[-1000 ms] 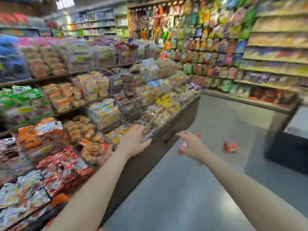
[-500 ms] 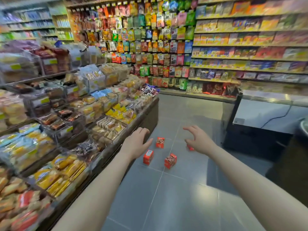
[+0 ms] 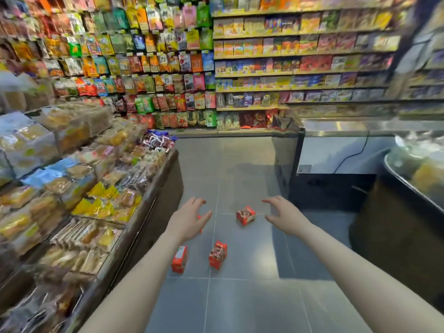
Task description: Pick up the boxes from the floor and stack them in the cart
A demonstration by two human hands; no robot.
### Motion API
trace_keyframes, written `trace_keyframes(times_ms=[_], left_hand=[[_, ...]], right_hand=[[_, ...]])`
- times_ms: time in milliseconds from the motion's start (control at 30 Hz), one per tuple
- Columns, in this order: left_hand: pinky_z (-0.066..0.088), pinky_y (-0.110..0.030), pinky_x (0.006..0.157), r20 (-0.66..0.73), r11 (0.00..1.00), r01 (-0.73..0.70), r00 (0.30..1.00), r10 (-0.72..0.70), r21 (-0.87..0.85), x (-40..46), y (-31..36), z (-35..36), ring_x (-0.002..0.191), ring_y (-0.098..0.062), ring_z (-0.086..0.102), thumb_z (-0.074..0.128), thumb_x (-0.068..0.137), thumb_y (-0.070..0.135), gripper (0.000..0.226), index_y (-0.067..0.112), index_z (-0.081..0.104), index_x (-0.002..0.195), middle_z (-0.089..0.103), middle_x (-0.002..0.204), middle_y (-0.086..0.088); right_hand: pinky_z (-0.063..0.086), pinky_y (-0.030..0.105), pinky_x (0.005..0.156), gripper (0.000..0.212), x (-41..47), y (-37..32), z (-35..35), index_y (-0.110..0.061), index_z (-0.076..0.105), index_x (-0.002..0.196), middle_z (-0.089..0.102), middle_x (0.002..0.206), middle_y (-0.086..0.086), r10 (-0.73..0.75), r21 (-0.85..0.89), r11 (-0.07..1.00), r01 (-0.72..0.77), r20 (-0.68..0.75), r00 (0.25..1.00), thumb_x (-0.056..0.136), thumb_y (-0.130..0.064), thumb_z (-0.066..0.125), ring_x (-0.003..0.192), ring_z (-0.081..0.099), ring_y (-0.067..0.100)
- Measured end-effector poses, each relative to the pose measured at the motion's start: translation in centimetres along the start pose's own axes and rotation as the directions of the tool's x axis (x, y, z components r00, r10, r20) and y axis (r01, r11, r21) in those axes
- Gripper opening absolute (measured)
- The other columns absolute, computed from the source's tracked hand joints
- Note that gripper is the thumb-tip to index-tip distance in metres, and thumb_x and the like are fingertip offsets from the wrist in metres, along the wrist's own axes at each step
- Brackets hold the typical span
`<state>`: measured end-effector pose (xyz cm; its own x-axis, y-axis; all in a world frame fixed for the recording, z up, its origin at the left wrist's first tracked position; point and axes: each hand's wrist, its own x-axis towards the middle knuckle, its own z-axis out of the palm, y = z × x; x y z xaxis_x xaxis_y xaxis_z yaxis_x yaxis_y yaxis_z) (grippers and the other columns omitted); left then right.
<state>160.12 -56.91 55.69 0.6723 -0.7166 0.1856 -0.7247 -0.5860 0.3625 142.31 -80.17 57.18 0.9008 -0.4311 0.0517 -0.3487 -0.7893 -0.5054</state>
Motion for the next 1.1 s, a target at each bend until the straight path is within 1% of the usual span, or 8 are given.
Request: trace_keyframes(times_ms=[133, 300, 500, 667, 767, 867, 967, 1100], left_hand=[[0.045, -0.036, 0.092, 0.09, 0.999, -0.017, 0.996, 0.02, -0.029, 5.3, -0.8, 3.9, 0.118, -0.018, 0.051, 0.047, 0.093, 0.049, 0.047, 0.019, 0.047, 0.13, 0.051, 0.126, 0.001], [0.042, -0.036, 0.096, 0.17, 0.999, 0.007, 0.986, 0.001, -0.049, 11.3, -2.0, 9.8, 0.116, -0.018, 0.051, 0.047, 0.093, 0.049, 0.046, 0.021, 0.047, 0.13, 0.051, 0.128, 0.003], [0.043, -0.033, 0.091, 0.212, 0.991, 0.11, 0.973, -0.091, -0.075, 20.8, -0.8, 16.0, 0.11, -0.017, 0.053, 0.049, 0.093, 0.047, 0.044, 0.021, 0.046, 0.128, 0.051, 0.128, 0.005], [0.044, -0.032, 0.09, 0.211, 0.978, 0.197, 0.961, -0.178, -0.069, 28.4, 0.6, 19.4, 0.113, -0.015, 0.052, 0.051, 0.091, 0.047, 0.045, 0.022, 0.046, 0.128, 0.051, 0.128, 0.006], [0.044, -0.032, 0.09, 0.26, 0.966, 0.248, 0.94, -0.22, -0.078, 31.3, 0.6, 21.3, 0.115, -0.013, 0.052, 0.051, 0.091, 0.049, 0.047, 0.023, 0.045, 0.13, 0.05, 0.129, 0.007], [0.042, -0.028, 0.092, 0.293, 0.949, 0.302, 0.918, -0.266, -0.087, 34.0, -0.5, 23.5, 0.115, -0.013, 0.052, 0.051, 0.089, 0.052, 0.051, 0.023, 0.045, 0.13, 0.051, 0.129, 0.005], [0.039, -0.024, 0.091, 0.297, 0.939, 0.335, 0.907, -0.298, -0.081, 37.0, -2.1, 25.3, 0.114, -0.013, 0.052, 0.054, 0.09, 0.046, 0.047, 0.021, 0.046, 0.13, 0.052, 0.128, 0.004], [0.039, -0.024, 0.091, 0.324, 0.913, 0.395, 0.881, -0.345, -0.102, 41.8, -5.4, 28.0, 0.115, -0.012, 0.052, 0.054, 0.091, 0.044, 0.047, 0.021, 0.045, 0.131, 0.051, 0.128, 0.004]], right_hand=[[0.033, 0.026, 0.1, 0.046, 4.1, 3.2, 0.9, -0.019, 0.047, 0.136, 0.047, 0.136, 0.002, 0.045, -0.007, 0.999, -0.045, 0.024, 0.999, 0.091, -0.024, 0.056, 0.125, 0.045, 0.018], [0.032, 0.027, 0.104, 0.047, 10.1, 9.1, 2.2, -0.019, 0.046, 0.137, 0.045, 0.137, 0.0, 0.092, 0.014, 0.996, -0.094, 0.084, 0.992, 0.09, -0.021, 0.056, 0.128, 0.043, 0.017], [0.032, 0.025, 0.104, 0.047, 19.8, 17.4, 1.7, -0.02, 0.045, 0.137, 0.044, 0.138, -0.002, 0.095, 0.016, 0.995, -0.1, 0.186, 0.978, 0.09, -0.022, 0.056, 0.128, 0.042, 0.015], [0.032, 0.023, 0.101, 0.049, 28.5, 23.4, 0.0, -0.02, 0.044, 0.138, 0.043, 0.139, -0.003, 0.082, -0.001, 0.996, -0.085, 0.285, 0.955, 0.091, -0.024, 0.054, 0.128, 0.042, 0.014], [0.033, 0.024, 0.102, 0.05, 32.7, 26.0, 0.1, -0.02, 0.044, 0.138, 0.043, 0.139, -0.002, 0.081, 0.007, 0.996, -0.088, 0.327, 0.942, 0.09, -0.024, 0.056, 0.127, 0.043, 0.015], [0.032, 0.026, 0.106, 0.051, 36.8, 28.2, 0.9, -0.02, 0.043, 0.139, 0.043, 0.139, -0.002, 0.066, 0.009, 0.997, -0.075, 0.38, 0.923, 0.09, -0.024, 0.056, 0.13, 0.04, 0.015], [0.031, 0.026, 0.106, 0.053, 41.3, 29.8, 2.3, -0.02, 0.042, 0.139, 0.042, 0.14, -0.003, 0.051, -0.001, 0.998, -0.056, 0.427, 0.903, 0.089, -0.023, 0.056, 0.131, 0.039, 0.015], [0.032, 0.026, 0.106, 0.055, 48.7, 31.6, 4.9, -0.021, 0.042, 0.139, 0.042, 0.14, -0.003, 0.029, -0.006, 1.0, -0.03, 0.474, 0.88, 0.087, -0.026, 0.059, 0.13, 0.04, 0.014]])
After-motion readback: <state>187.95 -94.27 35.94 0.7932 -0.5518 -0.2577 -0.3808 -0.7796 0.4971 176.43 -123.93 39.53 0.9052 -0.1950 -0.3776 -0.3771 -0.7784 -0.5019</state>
